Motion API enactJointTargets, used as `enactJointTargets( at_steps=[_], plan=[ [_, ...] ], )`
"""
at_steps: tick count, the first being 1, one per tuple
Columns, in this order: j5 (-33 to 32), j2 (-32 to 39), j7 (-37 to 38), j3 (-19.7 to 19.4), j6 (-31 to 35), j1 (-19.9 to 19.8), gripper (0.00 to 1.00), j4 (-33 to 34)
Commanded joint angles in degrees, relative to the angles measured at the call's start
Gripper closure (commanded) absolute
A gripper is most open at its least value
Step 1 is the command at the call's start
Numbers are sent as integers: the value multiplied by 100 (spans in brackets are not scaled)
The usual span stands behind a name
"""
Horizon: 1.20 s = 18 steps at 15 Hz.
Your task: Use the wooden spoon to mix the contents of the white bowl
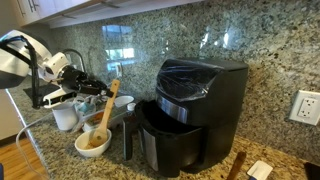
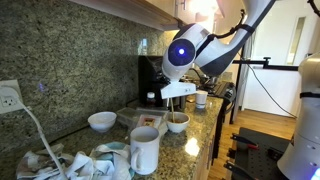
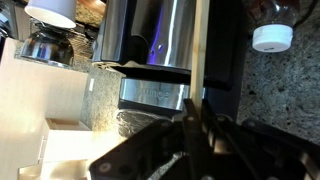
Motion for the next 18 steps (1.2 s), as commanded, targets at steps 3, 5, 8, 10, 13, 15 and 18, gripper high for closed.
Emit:
enactJointTargets(
  at_steps=[3, 5, 8, 10, 13, 15, 18],
  plan=[
    [-256, 29, -428, 6, -169, -5, 95, -45],
    [-156, 15, -708, 4, -108, -5, 95, -59],
    [3, -2, -889, -4, -5, -8, 95, -48],
    [102, -3, -783, 1, -12, -4, 95, -26],
    [228, -10, -511, 9, -16, 4, 95, 14],
    [292, 12, -319, 15, -13, 9, 95, 66],
    [296, 81, -151, 11, -53, 2, 95, 165]
  ],
)
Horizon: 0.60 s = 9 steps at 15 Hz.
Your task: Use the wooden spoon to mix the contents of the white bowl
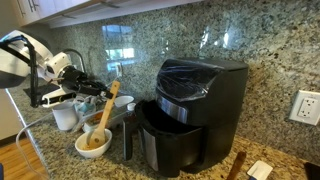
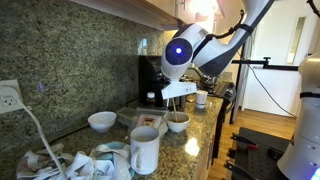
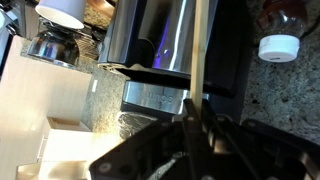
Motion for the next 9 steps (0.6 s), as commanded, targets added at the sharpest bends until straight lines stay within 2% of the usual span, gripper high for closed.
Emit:
enactJointTargets(
  at_steps=[1, 9],
  plan=[
    [6, 60, 262, 11, -32, -1, 95, 120],
    [-379, 347, -185, -30, -254, -43, 95, 129]
  ],
)
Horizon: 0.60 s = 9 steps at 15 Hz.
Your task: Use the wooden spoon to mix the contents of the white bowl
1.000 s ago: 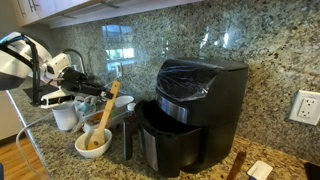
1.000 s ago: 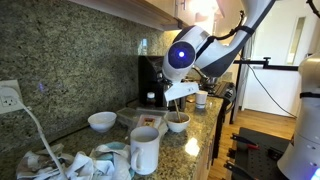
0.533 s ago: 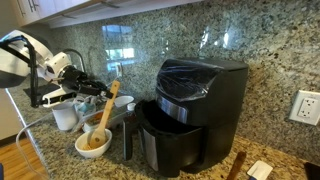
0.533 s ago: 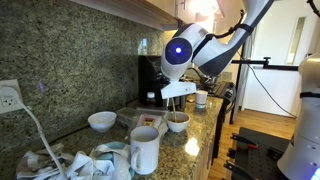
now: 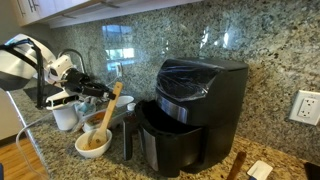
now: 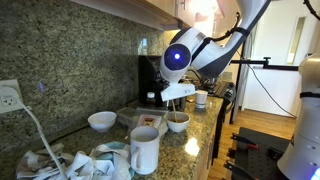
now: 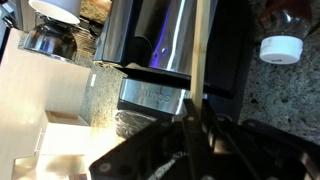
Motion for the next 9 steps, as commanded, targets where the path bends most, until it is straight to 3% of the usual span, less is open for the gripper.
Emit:
enactJointTargets(
  at_steps=[1, 5, 9],
  plan=[
    [-102, 126, -361, -14, -164, -39, 95, 25],
    [98, 63, -724, -30, 10, -66, 95, 0],
    [417, -34, -517, -45, 237, -87, 95, 28]
  ],
)
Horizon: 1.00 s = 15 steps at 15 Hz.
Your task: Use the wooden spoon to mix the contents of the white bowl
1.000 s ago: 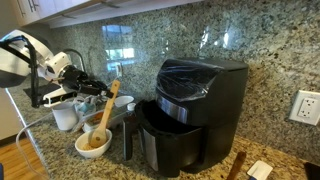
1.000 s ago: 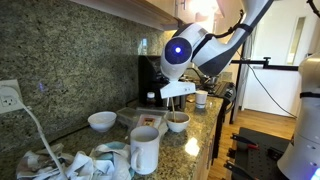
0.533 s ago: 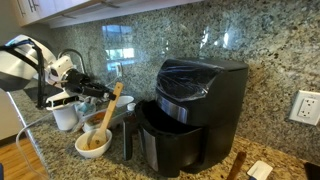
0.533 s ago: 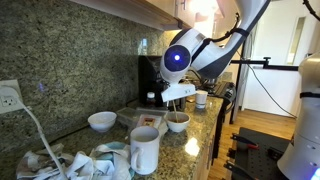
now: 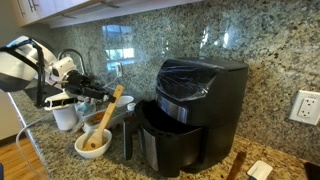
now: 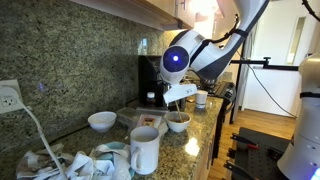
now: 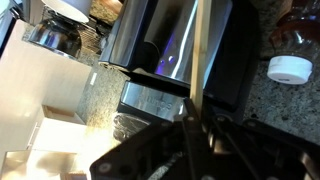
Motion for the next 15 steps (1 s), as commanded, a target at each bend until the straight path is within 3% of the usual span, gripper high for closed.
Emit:
enactJointTargets(
  at_steps=[1, 8, 15],
  plan=[
    [350, -132, 75, -21, 247, -65, 95, 33],
    [237, -25, 255, -2, -46, -41, 95, 115],
    [152, 51, -45, -23, -191, -84, 95, 89]
  ],
)
